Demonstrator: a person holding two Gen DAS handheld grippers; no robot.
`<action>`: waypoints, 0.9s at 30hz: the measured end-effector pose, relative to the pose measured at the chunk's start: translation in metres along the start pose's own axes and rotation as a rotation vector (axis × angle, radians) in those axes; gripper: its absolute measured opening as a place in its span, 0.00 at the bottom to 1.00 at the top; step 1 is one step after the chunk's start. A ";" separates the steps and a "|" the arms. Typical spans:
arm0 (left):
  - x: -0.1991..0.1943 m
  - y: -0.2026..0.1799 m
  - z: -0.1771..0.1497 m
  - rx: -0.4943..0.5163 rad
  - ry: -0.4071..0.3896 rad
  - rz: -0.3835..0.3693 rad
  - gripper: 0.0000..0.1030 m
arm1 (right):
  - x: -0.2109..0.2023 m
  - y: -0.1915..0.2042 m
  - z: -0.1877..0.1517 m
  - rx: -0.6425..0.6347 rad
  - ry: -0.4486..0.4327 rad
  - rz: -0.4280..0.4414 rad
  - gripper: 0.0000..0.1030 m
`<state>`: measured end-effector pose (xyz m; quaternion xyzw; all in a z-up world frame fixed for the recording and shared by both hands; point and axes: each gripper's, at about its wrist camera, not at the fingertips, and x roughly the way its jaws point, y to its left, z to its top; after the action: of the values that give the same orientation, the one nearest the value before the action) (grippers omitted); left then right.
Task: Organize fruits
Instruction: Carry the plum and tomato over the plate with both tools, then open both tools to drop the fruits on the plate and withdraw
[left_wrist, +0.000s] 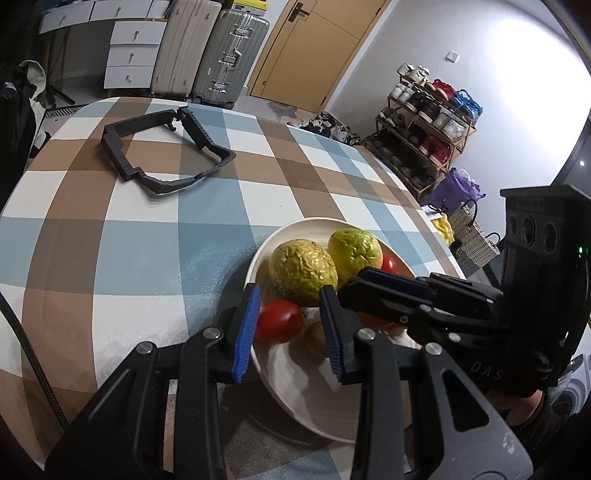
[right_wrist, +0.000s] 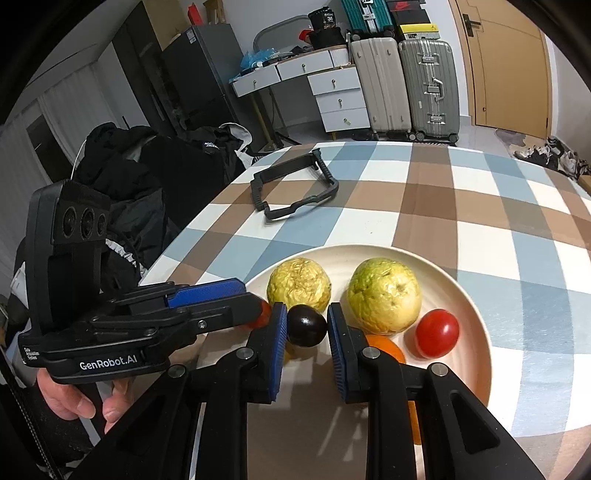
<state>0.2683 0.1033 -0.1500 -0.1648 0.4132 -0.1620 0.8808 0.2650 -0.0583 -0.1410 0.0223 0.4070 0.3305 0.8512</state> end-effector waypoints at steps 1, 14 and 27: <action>0.000 -0.001 0.000 -0.001 0.003 0.007 0.30 | 0.000 0.001 0.000 -0.001 -0.002 -0.002 0.23; -0.042 -0.026 -0.003 0.004 -0.067 0.077 0.76 | -0.068 -0.001 -0.011 0.031 -0.179 -0.018 0.75; -0.101 -0.092 -0.028 0.123 -0.130 0.168 0.83 | -0.146 0.003 -0.054 0.059 -0.284 -0.046 0.87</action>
<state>0.1715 0.0596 -0.0600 -0.0857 0.3569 -0.1017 0.9246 0.1590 -0.1529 -0.0773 0.0847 0.2926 0.2923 0.9065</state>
